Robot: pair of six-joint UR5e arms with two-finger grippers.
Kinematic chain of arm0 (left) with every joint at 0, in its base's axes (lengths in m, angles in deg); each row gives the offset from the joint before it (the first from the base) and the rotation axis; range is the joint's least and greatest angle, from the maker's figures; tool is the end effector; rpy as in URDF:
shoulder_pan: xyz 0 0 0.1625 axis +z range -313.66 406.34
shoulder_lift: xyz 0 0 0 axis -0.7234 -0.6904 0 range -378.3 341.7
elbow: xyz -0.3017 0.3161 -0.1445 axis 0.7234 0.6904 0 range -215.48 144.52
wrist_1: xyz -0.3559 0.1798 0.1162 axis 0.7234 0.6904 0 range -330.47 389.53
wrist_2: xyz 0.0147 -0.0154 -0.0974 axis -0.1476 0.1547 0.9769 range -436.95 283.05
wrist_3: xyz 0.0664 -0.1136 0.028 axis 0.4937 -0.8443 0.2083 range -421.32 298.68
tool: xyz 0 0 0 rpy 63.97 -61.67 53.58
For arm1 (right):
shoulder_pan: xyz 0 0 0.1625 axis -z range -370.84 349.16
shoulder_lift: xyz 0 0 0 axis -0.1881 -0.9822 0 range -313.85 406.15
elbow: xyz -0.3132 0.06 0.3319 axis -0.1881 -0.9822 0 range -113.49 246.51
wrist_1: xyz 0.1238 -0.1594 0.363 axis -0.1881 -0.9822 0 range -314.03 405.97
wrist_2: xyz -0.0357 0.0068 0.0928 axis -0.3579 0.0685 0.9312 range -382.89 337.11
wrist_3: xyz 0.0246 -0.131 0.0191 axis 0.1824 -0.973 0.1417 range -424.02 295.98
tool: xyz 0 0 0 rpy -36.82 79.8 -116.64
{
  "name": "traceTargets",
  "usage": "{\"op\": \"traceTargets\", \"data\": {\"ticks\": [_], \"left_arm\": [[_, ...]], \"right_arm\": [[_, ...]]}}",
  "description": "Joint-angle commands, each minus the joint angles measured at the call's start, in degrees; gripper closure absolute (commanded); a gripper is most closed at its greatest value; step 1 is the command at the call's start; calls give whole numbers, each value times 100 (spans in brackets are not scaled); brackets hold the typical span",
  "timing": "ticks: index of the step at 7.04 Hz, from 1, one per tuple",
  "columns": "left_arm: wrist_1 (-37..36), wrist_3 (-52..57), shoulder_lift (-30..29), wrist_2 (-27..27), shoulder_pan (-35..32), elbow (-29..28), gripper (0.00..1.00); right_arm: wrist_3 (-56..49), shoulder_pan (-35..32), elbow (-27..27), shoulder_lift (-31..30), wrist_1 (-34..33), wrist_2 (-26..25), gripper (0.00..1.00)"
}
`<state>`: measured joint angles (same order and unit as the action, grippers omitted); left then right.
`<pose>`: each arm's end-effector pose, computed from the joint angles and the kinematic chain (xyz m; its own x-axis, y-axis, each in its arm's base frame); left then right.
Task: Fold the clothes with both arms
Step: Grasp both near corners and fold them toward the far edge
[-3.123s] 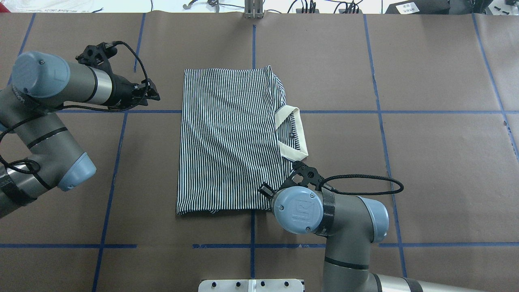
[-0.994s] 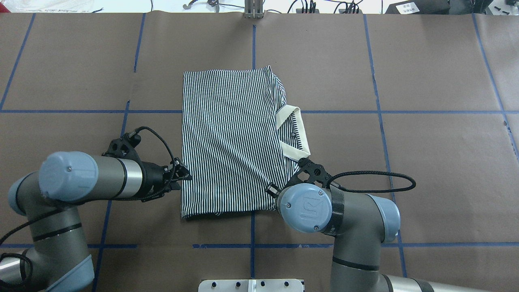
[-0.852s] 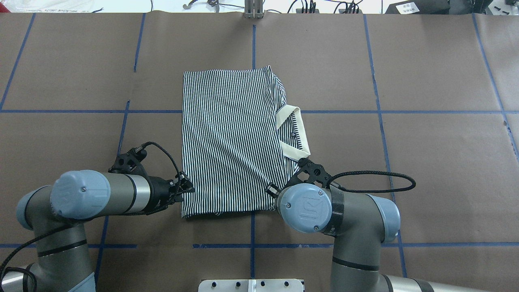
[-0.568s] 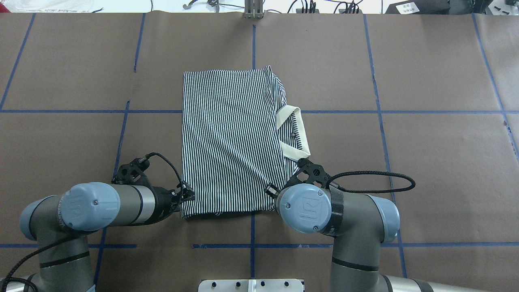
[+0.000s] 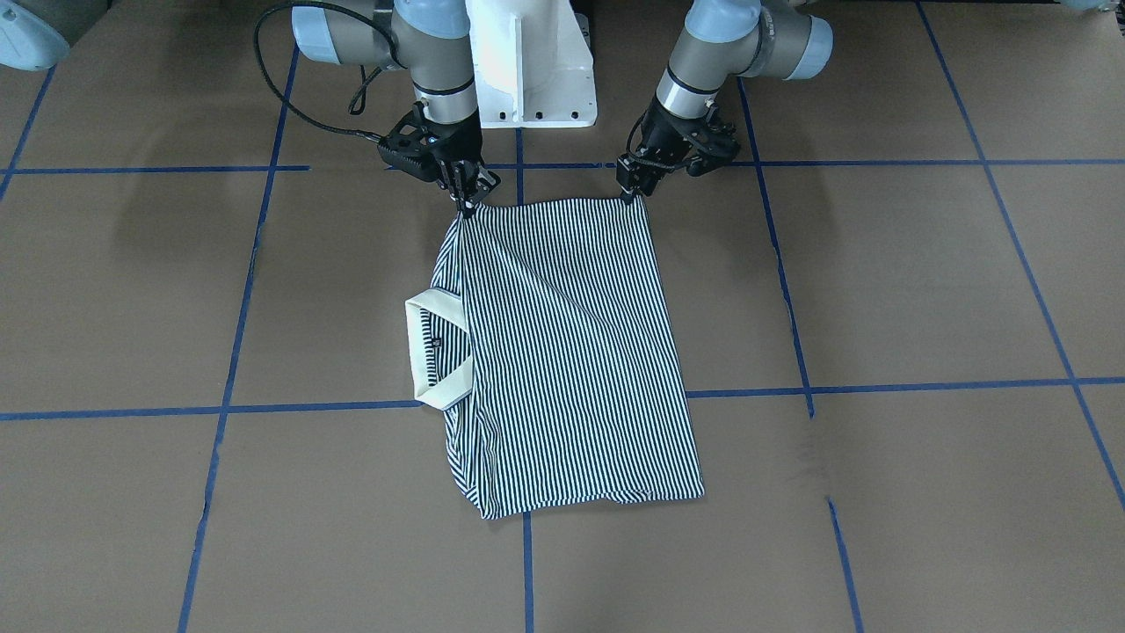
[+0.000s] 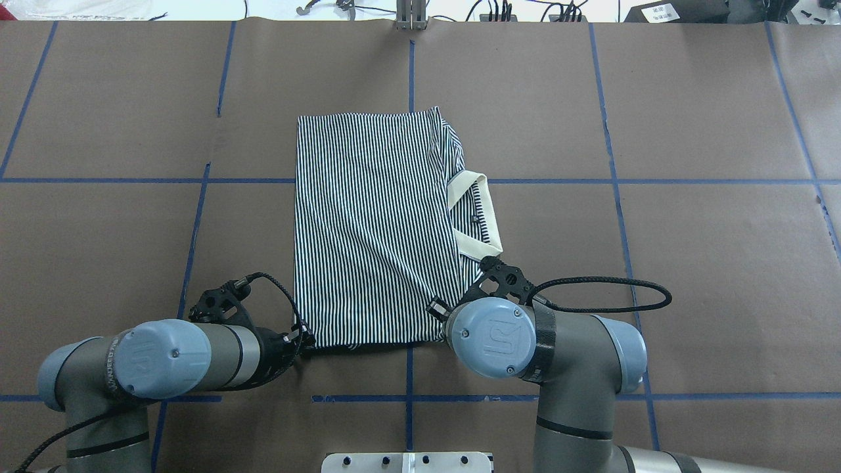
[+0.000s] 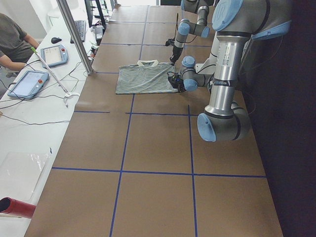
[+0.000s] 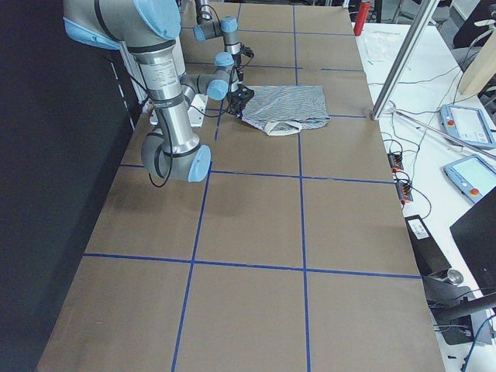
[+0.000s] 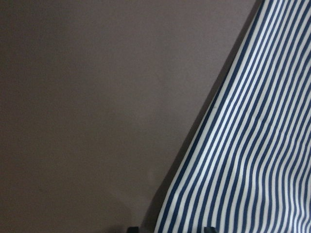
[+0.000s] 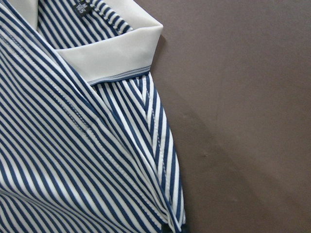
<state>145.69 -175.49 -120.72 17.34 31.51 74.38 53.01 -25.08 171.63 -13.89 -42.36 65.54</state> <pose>0.5466 -0.2722 0.3871 0.3824 -0.5235 -0.7614 0.3837 0.8396 -0.3846 -0.6196 -0.2985 0.3023 0.4709 0.5882 0.6574 -0.5381 0.7821 -0.3143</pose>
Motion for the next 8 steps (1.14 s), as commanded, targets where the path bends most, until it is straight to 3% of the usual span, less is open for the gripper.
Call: {"op": "traceTargets", "data": {"ticks": [1,2,6,8], "left_arm": [[-6,0,-6,-7,23,1,86],[-6,0,-15,-7,23,1,100],[-14,0,64,-7,-38,281,100],[-49,-17,56,-7,5,326,100]], "right_arm": [[-5,0,0,-8,0,8,100],[-5,0,0,-8,0,8,100],[-5,-9,17,-43,9,-1,100],[4,-17,305,-174,-8,-1,100]]}}
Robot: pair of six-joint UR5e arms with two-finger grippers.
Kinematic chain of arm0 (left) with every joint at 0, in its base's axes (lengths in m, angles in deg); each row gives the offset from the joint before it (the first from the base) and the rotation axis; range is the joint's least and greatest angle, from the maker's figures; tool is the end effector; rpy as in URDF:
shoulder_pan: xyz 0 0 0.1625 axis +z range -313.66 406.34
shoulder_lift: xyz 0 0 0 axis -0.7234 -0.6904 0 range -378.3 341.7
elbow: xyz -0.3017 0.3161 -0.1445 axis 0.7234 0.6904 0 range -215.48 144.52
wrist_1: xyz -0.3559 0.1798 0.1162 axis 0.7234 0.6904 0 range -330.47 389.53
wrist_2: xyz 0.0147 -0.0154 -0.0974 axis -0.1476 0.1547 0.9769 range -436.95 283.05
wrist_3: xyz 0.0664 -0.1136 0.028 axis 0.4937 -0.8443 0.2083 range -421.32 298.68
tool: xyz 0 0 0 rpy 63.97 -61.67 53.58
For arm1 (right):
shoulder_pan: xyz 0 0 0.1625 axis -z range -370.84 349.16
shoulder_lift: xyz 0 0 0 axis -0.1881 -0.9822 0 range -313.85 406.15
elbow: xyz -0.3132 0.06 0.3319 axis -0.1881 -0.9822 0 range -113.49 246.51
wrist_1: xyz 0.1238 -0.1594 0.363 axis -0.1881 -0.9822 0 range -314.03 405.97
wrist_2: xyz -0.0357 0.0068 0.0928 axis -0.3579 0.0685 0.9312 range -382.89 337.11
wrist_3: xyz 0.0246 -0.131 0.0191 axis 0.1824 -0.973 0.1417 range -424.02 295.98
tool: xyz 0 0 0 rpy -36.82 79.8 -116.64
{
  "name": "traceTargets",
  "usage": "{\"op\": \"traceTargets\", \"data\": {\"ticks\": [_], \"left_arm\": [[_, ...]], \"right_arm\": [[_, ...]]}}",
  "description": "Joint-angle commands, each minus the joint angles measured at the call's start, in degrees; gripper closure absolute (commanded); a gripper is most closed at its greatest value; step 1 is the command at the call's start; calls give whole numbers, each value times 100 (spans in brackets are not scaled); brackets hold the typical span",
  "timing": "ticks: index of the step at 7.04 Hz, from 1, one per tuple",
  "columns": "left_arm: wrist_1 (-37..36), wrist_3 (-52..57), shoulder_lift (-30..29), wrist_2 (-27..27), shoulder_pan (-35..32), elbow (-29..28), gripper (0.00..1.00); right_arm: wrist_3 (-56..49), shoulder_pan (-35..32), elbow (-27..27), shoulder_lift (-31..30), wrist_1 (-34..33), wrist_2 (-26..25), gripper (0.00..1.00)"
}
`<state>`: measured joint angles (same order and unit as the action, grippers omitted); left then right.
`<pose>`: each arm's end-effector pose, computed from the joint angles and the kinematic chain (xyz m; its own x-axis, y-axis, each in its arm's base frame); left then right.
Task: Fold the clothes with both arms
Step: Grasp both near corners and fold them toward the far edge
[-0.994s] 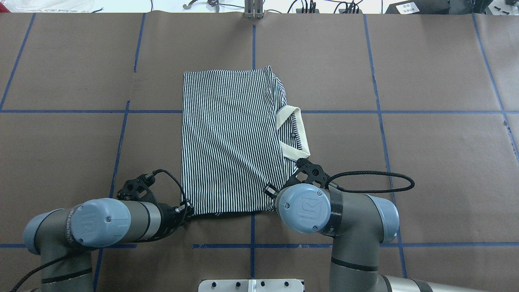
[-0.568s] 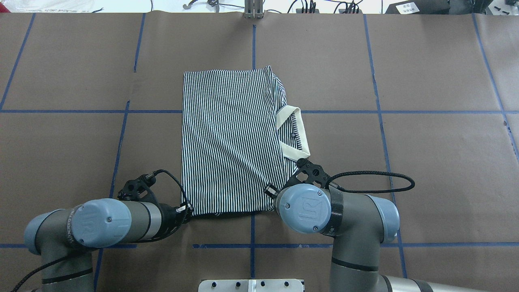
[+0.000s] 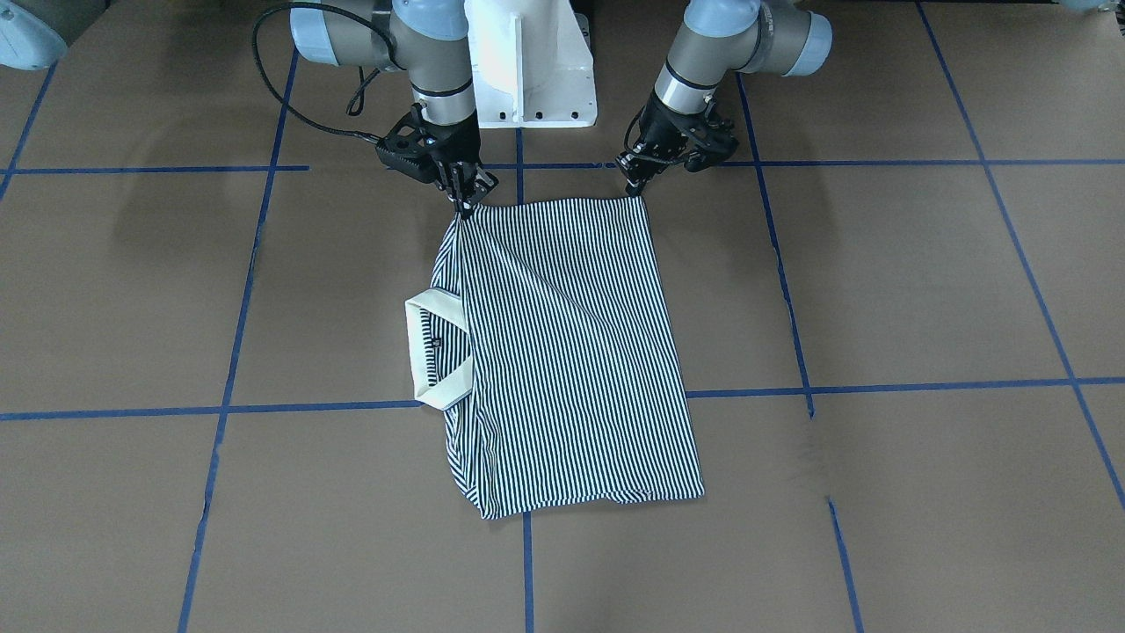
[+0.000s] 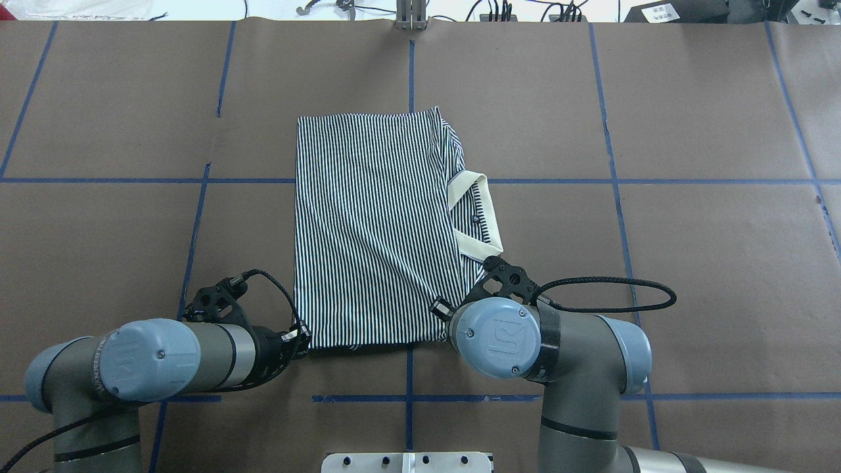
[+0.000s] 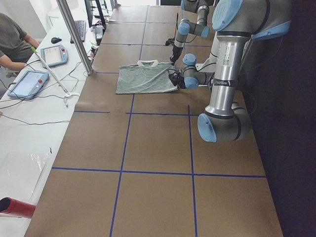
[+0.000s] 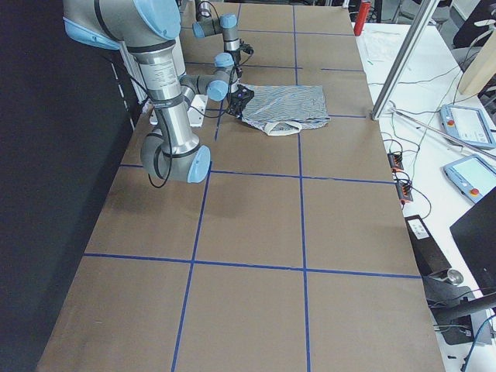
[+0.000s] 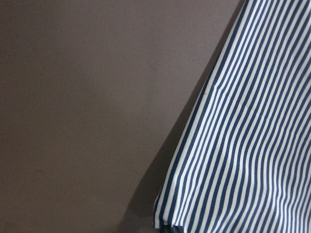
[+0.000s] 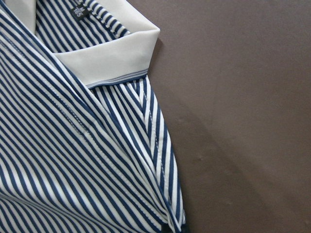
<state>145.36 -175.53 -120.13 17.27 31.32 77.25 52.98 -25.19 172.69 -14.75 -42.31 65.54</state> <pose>0.5322 -0.2706 0.3694 0.3546 -0.5185 -0.7781 0.3750 0.8412 -0.3896 -0.6123 -0.2980 0.3040 0.4673 0.5880 0.6602 -0.5380 0.7817 -0.3154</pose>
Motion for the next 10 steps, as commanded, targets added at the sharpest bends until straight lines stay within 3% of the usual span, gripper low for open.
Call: {"op": "traceTargets", "data": {"ticks": [1,3,4,5,6,8,10], "left_arm": [[-34,-40,6,0,42,265,100],[-1144,-460,76,-9,559,1387,100],[-1655,-488,41,0,604,1915,100],[-1799,-471,-37,9,570,2146,100],[-1836,-375,-247,9,352,2035,100],[-1940,413,-1071,35,-517,1265,100],[-1933,994,-1356,26,-1037,762,100]], "right_arm": [[68,107,672,-428,-23,-10,100],[627,624,1963,-1211,-258,-62,100],[709,635,2664,-1161,-991,-45,100],[658,253,2880,-900,-1599,59,100],[492,-64,2647,-601,-1761,174,100],[-18,-759,1981,-118,-1693,446,100],[-370,-1488,963,279,-1073,962,100]]}}
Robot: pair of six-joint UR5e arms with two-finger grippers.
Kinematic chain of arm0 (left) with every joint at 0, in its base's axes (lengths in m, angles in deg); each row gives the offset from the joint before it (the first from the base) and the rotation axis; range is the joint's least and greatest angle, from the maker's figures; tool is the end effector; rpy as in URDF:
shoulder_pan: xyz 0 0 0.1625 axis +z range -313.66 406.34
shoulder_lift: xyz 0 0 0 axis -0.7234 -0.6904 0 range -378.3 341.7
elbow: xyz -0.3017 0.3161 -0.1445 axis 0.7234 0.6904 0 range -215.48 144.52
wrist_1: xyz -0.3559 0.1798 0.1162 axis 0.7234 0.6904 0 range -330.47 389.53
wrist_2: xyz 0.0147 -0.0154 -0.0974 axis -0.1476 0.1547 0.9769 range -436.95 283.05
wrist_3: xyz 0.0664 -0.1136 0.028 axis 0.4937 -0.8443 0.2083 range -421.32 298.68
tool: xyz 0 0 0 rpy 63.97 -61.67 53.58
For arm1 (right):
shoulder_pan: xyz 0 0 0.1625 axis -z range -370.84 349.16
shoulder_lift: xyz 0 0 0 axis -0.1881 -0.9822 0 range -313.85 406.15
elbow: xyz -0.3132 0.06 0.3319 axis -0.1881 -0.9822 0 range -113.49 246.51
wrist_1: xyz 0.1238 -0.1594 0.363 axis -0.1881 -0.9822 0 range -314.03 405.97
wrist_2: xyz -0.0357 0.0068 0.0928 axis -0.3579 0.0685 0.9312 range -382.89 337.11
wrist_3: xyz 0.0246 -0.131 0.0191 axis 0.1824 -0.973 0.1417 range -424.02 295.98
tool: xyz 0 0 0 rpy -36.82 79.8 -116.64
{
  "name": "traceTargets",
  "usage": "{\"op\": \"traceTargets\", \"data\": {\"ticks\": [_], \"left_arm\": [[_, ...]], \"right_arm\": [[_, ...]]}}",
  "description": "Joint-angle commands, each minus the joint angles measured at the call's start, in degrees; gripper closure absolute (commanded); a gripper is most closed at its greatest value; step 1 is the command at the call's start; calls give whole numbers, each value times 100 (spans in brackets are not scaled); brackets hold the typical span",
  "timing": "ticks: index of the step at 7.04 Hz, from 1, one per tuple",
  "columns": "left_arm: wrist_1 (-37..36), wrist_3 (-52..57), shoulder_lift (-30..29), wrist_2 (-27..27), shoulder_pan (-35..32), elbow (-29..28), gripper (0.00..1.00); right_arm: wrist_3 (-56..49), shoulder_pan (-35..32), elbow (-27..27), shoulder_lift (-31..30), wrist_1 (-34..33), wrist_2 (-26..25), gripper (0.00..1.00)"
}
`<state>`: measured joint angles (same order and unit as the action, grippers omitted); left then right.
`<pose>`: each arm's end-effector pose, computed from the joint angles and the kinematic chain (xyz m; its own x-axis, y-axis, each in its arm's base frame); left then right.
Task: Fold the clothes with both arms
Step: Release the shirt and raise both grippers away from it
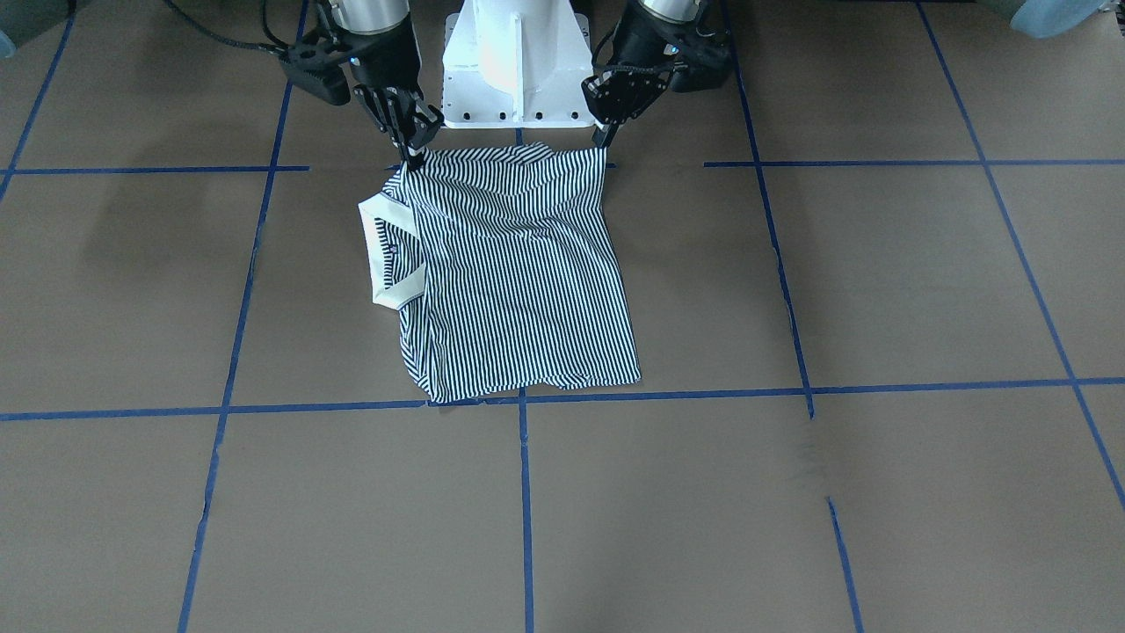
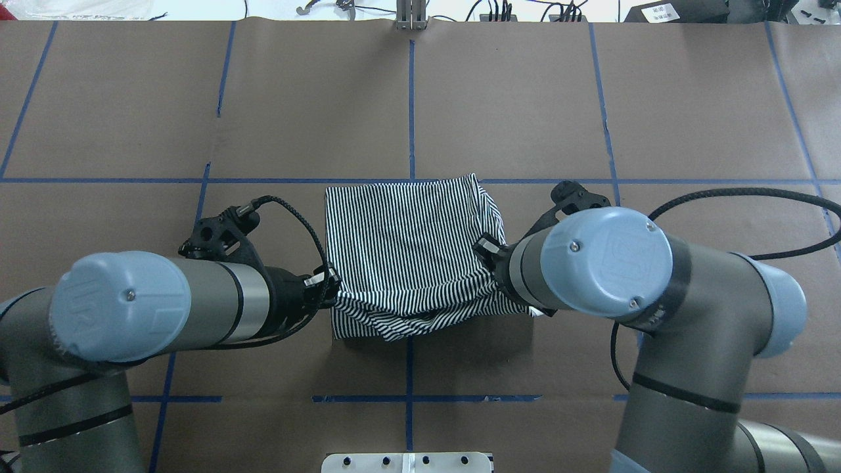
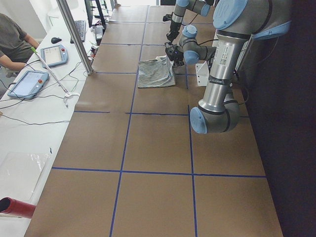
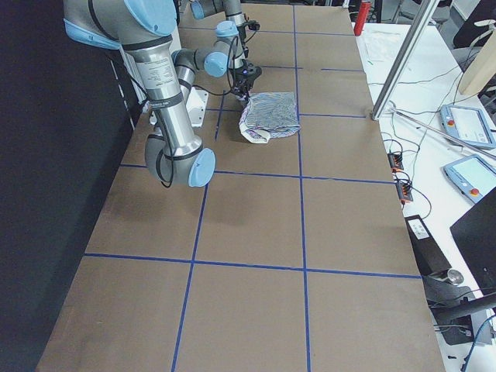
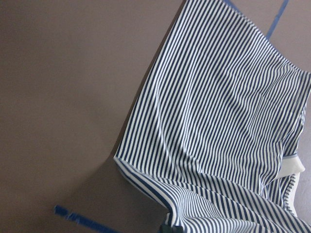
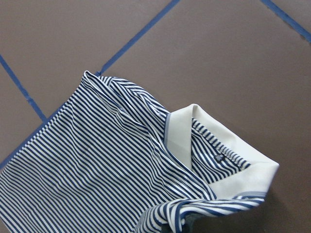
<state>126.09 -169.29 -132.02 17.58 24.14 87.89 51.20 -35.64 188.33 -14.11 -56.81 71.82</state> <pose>0.4751 -0.3264 0.2238 0.2950 -0.4524 -0.8416 0.4227 0.8517 -0.3098 -0.4774 -0.3552 0.2297 0.3868 0.6466 0.6575 -0.5824 0.7241 -0.3694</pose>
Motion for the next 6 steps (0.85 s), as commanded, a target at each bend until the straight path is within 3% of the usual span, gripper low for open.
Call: {"op": "traceTargets", "data": {"ticks": [1,3,4,5,6], "left_arm": [[29,704,-212,12,-555,-487,100],[247,1005,-413,4,-794,-1109,100],[710,1110,-423,-5,-917,-1652,100],[1089,1494,-519,-14,-1057,-2267,100],[1563,2046,-746,-14,-1363,-3056,84]], "right_arm": [[-219,-655,-1024,294,825,477,100],[-376,-920,-1902,846,953,645,100],[-595,-991,-2568,1162,1057,654,100],[-623,-1122,-3410,1417,1711,663,97],[-1033,-1271,-4384,1698,2335,698,12]]}}
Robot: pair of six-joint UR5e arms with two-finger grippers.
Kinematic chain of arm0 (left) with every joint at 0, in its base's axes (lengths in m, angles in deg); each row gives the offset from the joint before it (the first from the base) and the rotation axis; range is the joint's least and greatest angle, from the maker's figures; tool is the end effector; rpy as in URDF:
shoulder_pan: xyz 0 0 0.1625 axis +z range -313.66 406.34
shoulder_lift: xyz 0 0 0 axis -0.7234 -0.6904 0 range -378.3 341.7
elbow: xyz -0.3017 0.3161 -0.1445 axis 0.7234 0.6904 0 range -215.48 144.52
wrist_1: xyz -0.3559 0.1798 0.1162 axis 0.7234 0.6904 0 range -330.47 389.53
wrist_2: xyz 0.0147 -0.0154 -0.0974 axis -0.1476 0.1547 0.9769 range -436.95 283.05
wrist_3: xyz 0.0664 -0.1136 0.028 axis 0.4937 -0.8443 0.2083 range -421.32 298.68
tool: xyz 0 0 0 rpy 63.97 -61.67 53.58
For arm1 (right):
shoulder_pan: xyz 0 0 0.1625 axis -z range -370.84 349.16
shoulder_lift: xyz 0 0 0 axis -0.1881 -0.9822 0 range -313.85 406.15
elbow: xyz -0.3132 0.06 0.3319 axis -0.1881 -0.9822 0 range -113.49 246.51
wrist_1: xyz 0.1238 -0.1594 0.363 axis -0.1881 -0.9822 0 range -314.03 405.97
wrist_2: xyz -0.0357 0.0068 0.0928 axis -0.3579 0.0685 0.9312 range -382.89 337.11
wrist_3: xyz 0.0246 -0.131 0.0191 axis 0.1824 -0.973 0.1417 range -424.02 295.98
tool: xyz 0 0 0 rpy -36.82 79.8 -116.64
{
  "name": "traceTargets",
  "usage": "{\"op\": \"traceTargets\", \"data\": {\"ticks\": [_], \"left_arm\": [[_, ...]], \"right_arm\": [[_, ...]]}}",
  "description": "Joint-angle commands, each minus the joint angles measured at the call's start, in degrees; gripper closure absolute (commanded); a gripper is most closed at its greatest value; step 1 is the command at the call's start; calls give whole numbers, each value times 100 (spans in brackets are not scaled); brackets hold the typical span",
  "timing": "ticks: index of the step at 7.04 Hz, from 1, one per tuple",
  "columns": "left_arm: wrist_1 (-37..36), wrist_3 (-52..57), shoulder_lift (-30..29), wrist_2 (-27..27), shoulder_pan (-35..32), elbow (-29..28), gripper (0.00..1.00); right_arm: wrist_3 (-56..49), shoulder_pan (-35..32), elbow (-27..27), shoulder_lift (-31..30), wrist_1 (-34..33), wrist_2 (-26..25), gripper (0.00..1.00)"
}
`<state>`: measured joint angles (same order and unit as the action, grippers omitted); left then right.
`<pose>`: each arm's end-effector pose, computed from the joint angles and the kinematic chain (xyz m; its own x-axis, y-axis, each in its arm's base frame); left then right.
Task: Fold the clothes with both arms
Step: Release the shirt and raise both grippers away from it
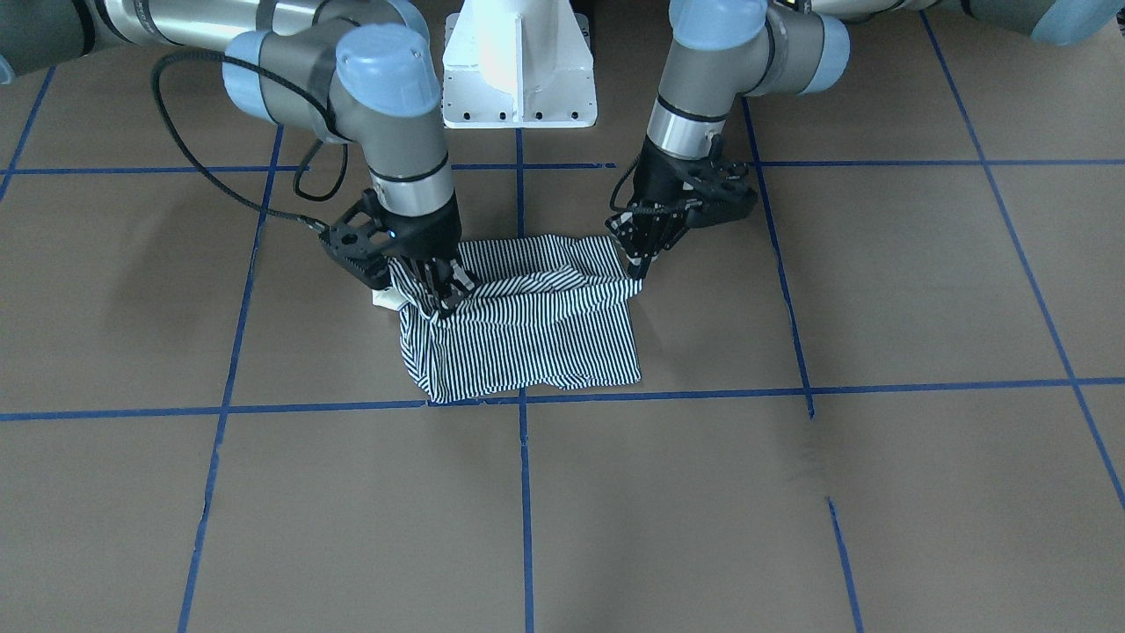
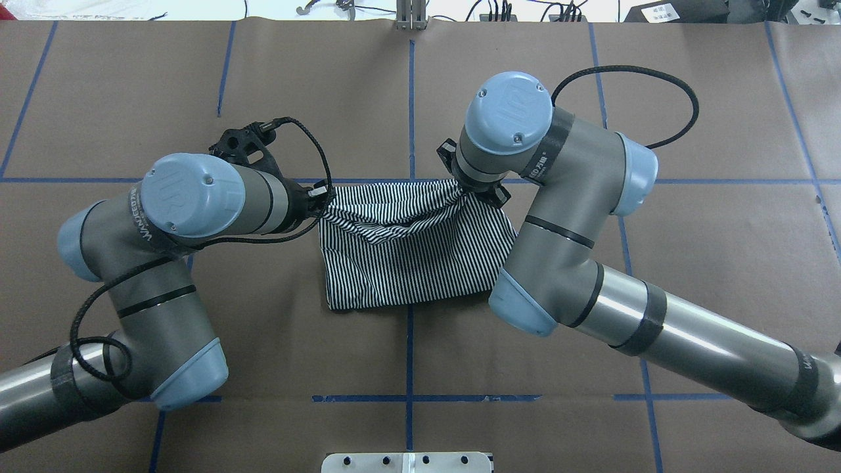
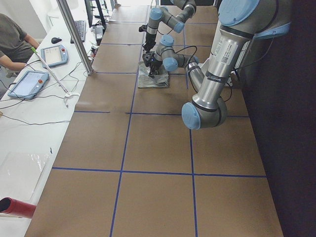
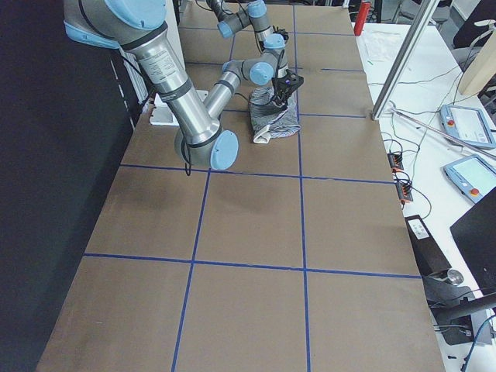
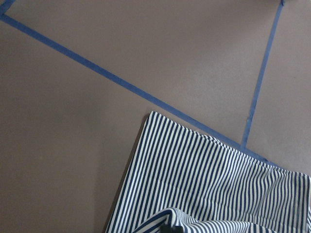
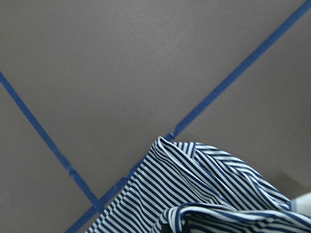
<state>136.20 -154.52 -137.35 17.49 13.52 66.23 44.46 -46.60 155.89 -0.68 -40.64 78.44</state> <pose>0.5117 -0.4763 0.2961 0.4246 -0.3400 -0.8391 0.5100 0.8556 -0.0886 -0.5615 -0.5360 0.2523 0.3898 0.6638 0.6383 -0.6137 0.7040 -0.3573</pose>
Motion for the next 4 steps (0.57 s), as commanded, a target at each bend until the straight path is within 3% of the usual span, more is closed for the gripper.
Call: {"op": "traceTargets", "data": {"ticks": [1,2,3,4], "left_arm": [[843,1045,-389,13,-627,-1316,63],[890,1102,-408,65,-821,-1276,57],[881,1103,-373,127,-875,-1102,57],[855,1042,-356,336,-859,-952,57]], "right_arm": [[-877,-421,-1637,646,889,158,0],[-1038,-937,-1590,623,891,1099,0],[-1214,-1133,-1485,466,900,1448,0],[-1303,-1153,-1162,221,900,1468,0]]}}
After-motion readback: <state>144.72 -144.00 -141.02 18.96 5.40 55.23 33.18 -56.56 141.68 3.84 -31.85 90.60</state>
